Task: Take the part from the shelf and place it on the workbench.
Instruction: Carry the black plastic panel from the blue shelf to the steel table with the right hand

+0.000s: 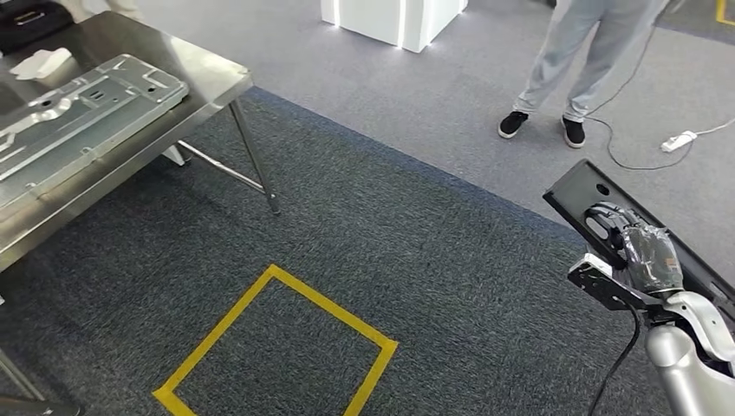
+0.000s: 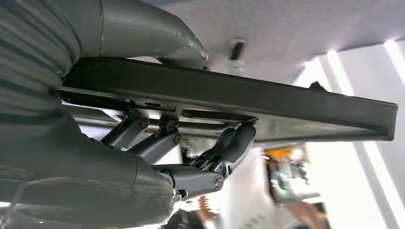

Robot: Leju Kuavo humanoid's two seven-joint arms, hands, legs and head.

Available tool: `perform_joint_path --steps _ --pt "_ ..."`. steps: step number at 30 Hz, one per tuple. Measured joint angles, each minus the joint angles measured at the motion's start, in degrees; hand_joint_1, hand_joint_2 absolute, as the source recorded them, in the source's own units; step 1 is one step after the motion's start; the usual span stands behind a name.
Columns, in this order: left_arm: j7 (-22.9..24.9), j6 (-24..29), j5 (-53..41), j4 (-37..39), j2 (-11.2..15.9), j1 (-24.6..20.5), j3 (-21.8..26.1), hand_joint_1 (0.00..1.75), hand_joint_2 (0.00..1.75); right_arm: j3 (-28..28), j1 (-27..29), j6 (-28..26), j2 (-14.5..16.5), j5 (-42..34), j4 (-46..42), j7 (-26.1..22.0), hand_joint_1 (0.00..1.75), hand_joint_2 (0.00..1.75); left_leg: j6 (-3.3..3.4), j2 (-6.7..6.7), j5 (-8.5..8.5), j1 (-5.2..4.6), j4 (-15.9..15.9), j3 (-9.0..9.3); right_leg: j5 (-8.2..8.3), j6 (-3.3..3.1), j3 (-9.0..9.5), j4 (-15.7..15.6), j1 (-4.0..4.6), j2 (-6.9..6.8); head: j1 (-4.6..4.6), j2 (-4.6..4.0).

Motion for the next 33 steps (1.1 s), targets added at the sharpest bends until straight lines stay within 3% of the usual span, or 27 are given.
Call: perform_joint_path --steps 2,3,4,5,6,8,10,12,14,16,18,19,20,21,23,25,27,29,31,33 --pt "-0.01 0.03 0.07 0.00 0.01 -0.07 -0.09 0.00 1.75 0.12 -0.28 0.24 0.14 0.37 0.50 0.26 1.75 1.75 0.28 -1.43 0.00 0.05 -0.01 0.06 -3.10 0.12 -3.87 7.28 -0.02 2.33 0.02 0.00" --pt "-0.01 0.04 0.08 0.00 0.02 -0.02 -0.13 0.00 1.75 0.19 -0.33 0.30 0.22 0.50 0.78 0.37 1.75 1.75 0.29 -2.28 -0.07 0.07 0.10 0.10 -3.53 0.25 -5.46 9.78 -0.05 2.64 0.01 0.00" --pt "-0.01 0.04 0.08 0.00 0.00 0.06 -0.15 0.00 1.75 0.26 -0.38 0.32 0.30 0.60 1.04 0.43 1.75 1.75 0.24 -3.16 -0.18 0.10 0.27 0.14 -2.79 0.37 -6.16 10.28 -0.13 2.73 0.01 0.00" --pt "-0.03 0.04 0.08 0.00 -0.02 0.13 -0.17 0.00 1.75 0.33 -0.49 0.33 0.36 0.72 1.29 0.43 1.75 1.75 0.10 -4.05 -0.36 0.17 0.54 0.20 -0.93 0.49 -5.77 8.59 -0.25 2.86 0.01 0.00" --pt "-0.05 0.04 0.05 0.00 -0.04 0.18 -0.21 0.00 1.75 0.41 -0.69 0.33 0.40 0.82 1.50 0.42 1.75 1.75 -0.12 -4.91 -0.64 0.26 0.95 0.25 1.63 0.64 -4.46 5.01 -0.45 3.36 0.01 0.00" --pt "-0.09 0.05 -0.05 0.00 -0.04 0.10 -0.25 0.00 1.75 0.47 -1.33 0.41 0.36 0.90 2.03 0.36 1.75 1.75 -0.66 -6.40 -1.26 0.37 1.92 -0.04 4.50 0.86 -1.80 -1.45 -0.88 5.69 -0.01 0.00" --pt "0.06 0.07 -0.28 0.00 0.01 -0.02 -0.29 0.00 1.75 0.53 -1.90 0.75 0.15 0.84 2.60 0.23 1.75 1.75 -1.26 -7.71 -1.45 0.49 2.46 -0.62 4.45 0.69 -0.93 -3.60 -0.89 6.91 -0.02 0.00" --pt "0.61 0.03 -0.62 0.00 0.09 -0.02 -0.46 0.00 1.75 0.55 -2.53 1.27 -0.30 0.52 3.02 -0.05 1.75 1.75 -1.81 -8.59 -1.40 0.60 2.48 -1.00 4.49 0.11 -0.76 -3.98 -0.83 5.74 -0.01 0.00" --pt "1.39 -0.03 -0.91 -0.02 0.18 -0.12 -0.74 0.00 1.75 0.51 -3.17 1.65 -1.11 -0.06 3.19 -0.39 1.75 1.75 -2.42 -6.14 -2.49 0.41 4.25 -1.93 4.49 -0.61 -0.34 -4.38 -0.96 4.39 -0.04 0.00" --pt "2.08 -0.04 -1.07 -0.05 0.20 -0.52 -1.02 0.00 1.75 0.29 -3.44 1.91 -2.35 -0.69 3.19 -0.61 1.75 1.75 -2.96 -2.39 -5.46 0.51 10.51 -5.04 4.27 -1.21 0.14 -4.64 -0.76 2.86 -0.07 0.00" --pt "2.48 0.03 -1.05 -0.15 0.15 -0.75 -1.21 0.00 1.75 0.07 -3.59 2.24 -3.46 -1.13 3.17 -0.68 1.75 1.75 -3.25 -1.14 -7.77 1.05 17.66 -8.89 3.93 -1.45 0.47 -4.65 -0.48 1.32 -0.09 0.00" --pt "2.52 0.07 -0.95 -0.22 0.11 -0.72 -1.26 0.00 1.75 0.03 -3.63 2.42 -3.81 -1.22 3.11 -0.68 1.75 1.75 -3.33 -1.00 -7.56 1.26 18.96 -9.75 3.75 -1.44 0.67 -4.64 -0.41 0.66 -0.08 0.00" --pt "2.47 0.08 -0.79 -0.28 0.07 -0.64 -1.28 0.00 1.75 0.02 -3.64 2.61 -4.13 -1.27 2.97 -0.66 1.75 1.75 -3.34 -0.86 -6.24 1.39 17.90 -9.41 3.54 -1.36 0.94 -4.64 -0.36 0.05 -0.08 0.00" --pt "2.33 0.08 -0.63 -0.33 0.02 -0.56 -1.29 0.00 1.75 0.02 -3.62 2.88 -4.45 -1.28 2.68 -0.47 1.75 1.75 -3.21 -0.46 -4.11 1.43 14.60 -7.93 3.30 -1.24 1.30 -4.64 -0.33 -0.55 -0.08 0.00" --pt "1.95 -0.04 -0.43 -0.37 -0.04 -0.48 -1.28 0.00 1.75 0.02 -3.51 3.56 -5.29 -1.28 1.58 0.40 1.75 1.75 -2.60 1.96 -0.82 0.90 6.61 -4.15 2.79 -0.84 1.99 -4.67 -0.20 -1.68 -0.08 0.00" --pt "1.68 -0.24 -0.39 -0.37 -0.10 -0.47 -1.28 0.00 1.75 0.01 -3.38 4.30 -6.17 -1.27 0.23 1.51 1.75 1.75 -1.97 3.67 -0.26 0.20 2.94 -2.51 2.43 -0.26 2.34 -4.77 0.07 -2.75 -0.08 0.00" --pt "1.58 -0.36 -0.37 -0.37 -0.17 -0.36 -1.28 0.00 1.75 0.01 -3.24 4.72 -6.69 -1.26 -0.98 2.11 1.75 1.75 -1.48 2.71 -0.33 0.08 2.47 -2.33 2.15 0.42 2.72 -5.00 0.14 -3.67 -0.07 0.00" --pt "1.56 -0.45 -0.44 -0.42 -0.35 -0.30 -1.29 0.00 1.75 0.03 -3.11 4.86 -7.11 -0.90 -1.98 2.46 1.75 1.75 -0.81 1.37 -0.05 0.34 1.68 -1.74 1.11 0.88 2.69 -3.91 -0.15 -1.79 -0.06 0.00" --pt "1.58 -0.65 -0.60 -0.46 -0.51 -0.44 -1.35 0.00 1.75 0.28 -3.58 5.64 -8.39 0.56 -2.55 3.62 1.75 1.75 -0.25 0.02 0.13 0.53 1.19 -1.32 -1.74 0.94 0.15 1.38 -0.37 1.53 -0.03 0.00" --pt "1.55 -0.95 -0.74 -0.46 -0.54 -0.42 -1.49 0.00 1.75 0.85 -5.35 7.82 -10.70 2.02 -2.71 5.43 1.75 1.75 -0.01 -1.47 0.07 0.46 1.24 -1.28 -4.38 1.00 -4.23 8.79 -0.37 2.70 -0.02 0.00"
